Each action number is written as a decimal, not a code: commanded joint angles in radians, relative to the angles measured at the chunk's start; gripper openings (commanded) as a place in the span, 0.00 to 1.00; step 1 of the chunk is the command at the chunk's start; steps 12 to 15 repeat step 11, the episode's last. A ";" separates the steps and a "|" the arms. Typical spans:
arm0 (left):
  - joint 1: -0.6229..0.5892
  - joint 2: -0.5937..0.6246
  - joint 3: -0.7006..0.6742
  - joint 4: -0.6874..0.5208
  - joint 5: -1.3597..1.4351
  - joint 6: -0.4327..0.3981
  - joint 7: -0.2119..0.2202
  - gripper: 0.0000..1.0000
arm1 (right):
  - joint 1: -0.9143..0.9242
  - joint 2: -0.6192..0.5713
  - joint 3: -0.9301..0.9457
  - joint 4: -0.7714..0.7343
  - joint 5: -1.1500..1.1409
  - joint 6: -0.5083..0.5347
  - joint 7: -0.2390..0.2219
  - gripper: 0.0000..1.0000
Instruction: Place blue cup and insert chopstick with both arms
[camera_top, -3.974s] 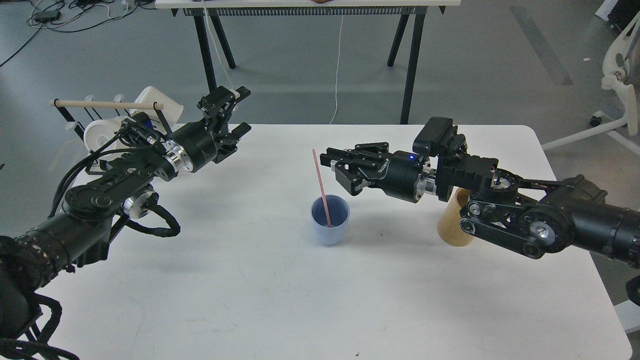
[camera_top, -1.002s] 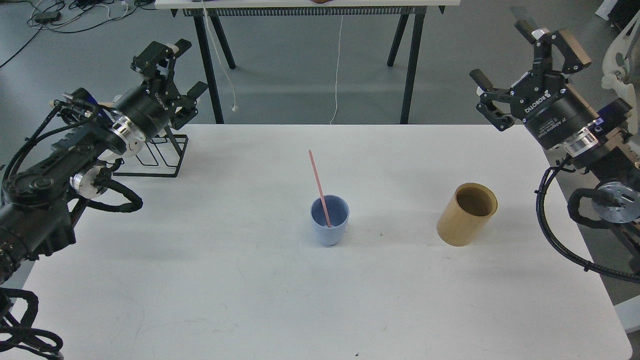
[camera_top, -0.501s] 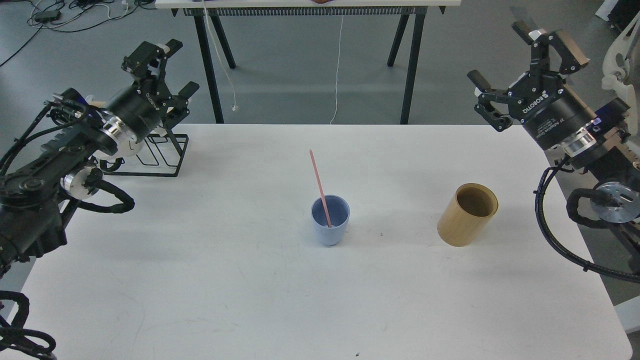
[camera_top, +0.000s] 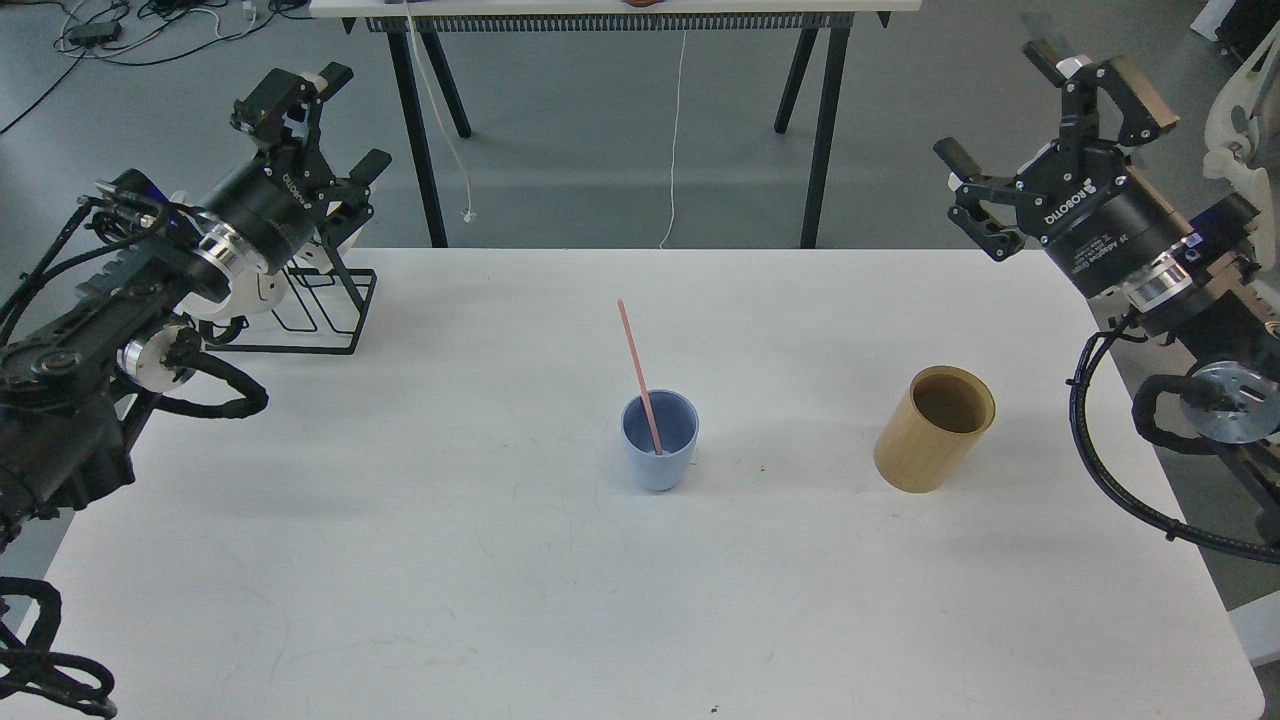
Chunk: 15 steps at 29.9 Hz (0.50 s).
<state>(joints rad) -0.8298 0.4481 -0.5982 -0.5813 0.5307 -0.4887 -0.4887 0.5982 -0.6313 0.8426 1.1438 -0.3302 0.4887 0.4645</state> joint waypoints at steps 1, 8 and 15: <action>0.001 0.001 0.000 0.000 0.000 0.000 0.000 1.00 | 0.002 0.004 0.009 -0.006 -0.001 0.000 0.024 0.99; 0.009 0.001 0.005 0.000 0.000 0.000 0.000 1.00 | 0.005 -0.002 -0.017 0.002 -0.012 0.000 0.024 0.99; 0.011 0.001 0.005 0.000 0.000 0.000 0.000 1.00 | 0.000 -0.011 0.015 0.013 -0.009 0.000 0.024 0.99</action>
